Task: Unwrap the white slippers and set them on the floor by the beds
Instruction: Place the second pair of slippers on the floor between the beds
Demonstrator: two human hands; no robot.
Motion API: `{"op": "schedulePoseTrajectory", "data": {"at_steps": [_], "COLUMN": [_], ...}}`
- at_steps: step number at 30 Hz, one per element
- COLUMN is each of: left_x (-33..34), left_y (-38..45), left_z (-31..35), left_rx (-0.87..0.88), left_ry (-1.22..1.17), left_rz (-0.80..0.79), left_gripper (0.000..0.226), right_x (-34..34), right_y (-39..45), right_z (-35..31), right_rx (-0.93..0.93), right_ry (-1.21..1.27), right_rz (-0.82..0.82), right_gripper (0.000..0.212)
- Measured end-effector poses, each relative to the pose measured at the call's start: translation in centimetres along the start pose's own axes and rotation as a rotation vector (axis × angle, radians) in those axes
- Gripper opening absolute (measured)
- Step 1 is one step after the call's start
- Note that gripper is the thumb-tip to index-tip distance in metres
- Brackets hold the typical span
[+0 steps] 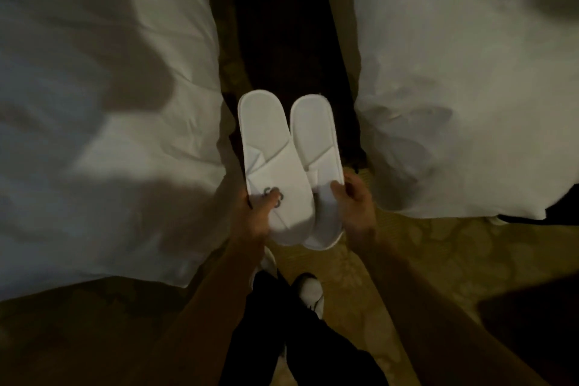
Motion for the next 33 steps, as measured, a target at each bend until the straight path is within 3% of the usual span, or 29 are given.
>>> {"op": "schedulePoseTrajectory", "data": {"at_steps": [1,4,8,20,27,33], "left_x": [-0.2,0.1,0.9,3.5,3.2,2.3], "left_y": [0.8,3.4,7.9,18.2,22.3,25.1], "left_z": [-0.3,-2.3,-5.8,-14.5,-20.3,-23.4], "left_rx": [0.017,0.002,-0.033,0.103,0.102,0.099], "left_ry": [0.018,0.091,0.062,0.218,0.039,-0.016], "left_rz": [0.031,0.087,0.135,0.166,0.150,0.256], "left_gripper": [0.012,0.045,0.058,0.068,0.068,0.070], "right_x": [0.1,0.3,1.1,4.0,5.4,7.5], "right_y": [0.8,3.9,8.5,22.0,27.4,30.4], "right_z": [0.3,2.1,5.7,14.7,18.5,19.5], "right_rx": [-0.011,-0.020,-0.031,-0.062,-0.105,-0.157], "right_ry": [-0.039,-0.130,-0.176,-0.198,-0.295,-0.397], "right_rz": [0.033,0.084,0.119,0.130,0.098,0.075], "right_gripper": [0.027,0.035,0.036,0.037,0.040,0.041]}}
Point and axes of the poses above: each hand's wrist, its own y-axis towards the middle knuckle, its own x-axis out of the palm, z = x × y, the point moved 6 cm from there along y, towards the middle knuckle, and after that the axes turned 4 degrees about x, right-handed, at the moved point
